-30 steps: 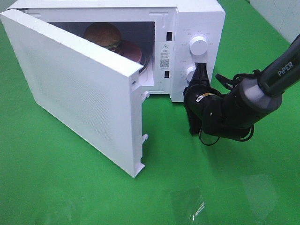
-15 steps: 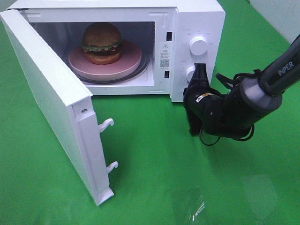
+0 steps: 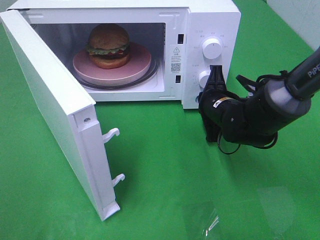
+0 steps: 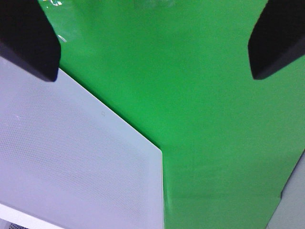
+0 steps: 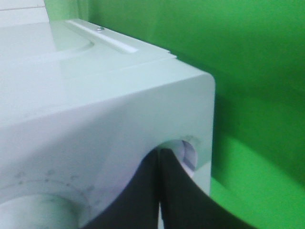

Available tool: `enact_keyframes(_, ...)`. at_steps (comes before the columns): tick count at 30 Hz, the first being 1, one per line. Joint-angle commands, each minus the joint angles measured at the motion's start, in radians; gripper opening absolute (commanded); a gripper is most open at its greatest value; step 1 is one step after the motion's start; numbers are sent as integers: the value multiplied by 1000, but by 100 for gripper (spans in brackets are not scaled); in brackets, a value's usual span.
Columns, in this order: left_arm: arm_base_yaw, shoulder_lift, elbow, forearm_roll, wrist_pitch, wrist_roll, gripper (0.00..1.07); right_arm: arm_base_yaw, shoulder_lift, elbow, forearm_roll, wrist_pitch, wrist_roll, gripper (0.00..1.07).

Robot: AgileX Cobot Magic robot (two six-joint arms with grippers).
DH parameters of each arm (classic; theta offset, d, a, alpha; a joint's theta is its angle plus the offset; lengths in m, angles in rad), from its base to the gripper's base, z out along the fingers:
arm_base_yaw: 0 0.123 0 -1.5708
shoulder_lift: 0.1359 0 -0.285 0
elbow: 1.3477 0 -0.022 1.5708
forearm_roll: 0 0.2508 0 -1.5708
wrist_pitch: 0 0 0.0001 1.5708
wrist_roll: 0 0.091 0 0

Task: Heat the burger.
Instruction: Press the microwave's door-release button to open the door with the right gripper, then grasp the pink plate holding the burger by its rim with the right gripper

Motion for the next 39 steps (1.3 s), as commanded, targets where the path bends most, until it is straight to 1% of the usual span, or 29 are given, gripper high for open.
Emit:
enact_keyframes(1,0,-19,3,-3,-10,-1,100,12,-55,2,-60,-84,-12,0)
enact_keyframes(2,0,-19,3,-3,-10,-1,100,12,-55,2,-60,-84,-12,0)
enact_keyframes(4,0,-19,3,-3,-10,-1,100,13,-83,54,-85,-15,-12,0)
enact_keyframes(7,0,-19,3,-3,-10,-1,100,13,-97,77,-108,22,-12,0)
enact_keyframes(8,0,-19,3,-3,-10,-1,100,13,-113,93,-125,70,-15,0)
enact_keyframes(13,0,-19,3,-3,-10,-1,100,13,-143,113,-170,139,-30,0)
enact_keyframes(14,0,-19,3,-3,-10,-1,100,13,-170,119,-206,183,-54,0)
enact_keyframes(17,0,-19,3,-3,-10,-1,100,13,-197,121,-239,229,-90,0)
enact_keyframes(18,0,-19,3,-3,-10,-1,100,13,-226,121,-264,286,-129,0)
enact_keyframes(19,0,-19,3,-3,-10,-1,100,13,-226,121,-264,286,-129,0)
enact_keyframes(21,0,-19,3,-3,-10,-1,100,13,-287,121,-307,378,-241,1)
enact_keyframes(24,0,-19,3,-3,-10,-1,100,13,-316,121,-331,435,-294,1)
enact_keyframes(25,0,-19,3,-3,-10,-1,100,13,-347,121,-351,502,-350,2)
enact_keyframes(26,0,-19,3,-3,-10,-1,100,13,-347,121,-351,502,-350,2)
enact_keyframes(27,0,-19,3,-3,-10,-1,100,13,-369,121,-370,563,-401,2)
enact_keyframes(30,0,-19,3,-3,-10,-1,100,13,-380,121,-370,596,-433,2)
enact_keyframes(32,0,-19,3,-3,-10,-1,100,13,-415,121,-368,717,-558,3)
enact_keyframes(33,0,-19,3,-3,-10,-1,100,13,-415,121,-368,717,-558,3)
enact_keyframes(34,0,-19,3,-3,-10,-1,100,13,-429,121,-368,768,-613,4)
enact_keyframes(35,0,-19,3,-3,-10,-1,100,13,-429,121,-368,768,-613,4)
enact_keyframes(36,0,-19,3,-3,-10,-1,100,13,-444,121,-368,823,-681,4)
enact_keyframes(39,0,-19,3,-3,-10,-1,100,13,-459,121,-368,869,-747,4)
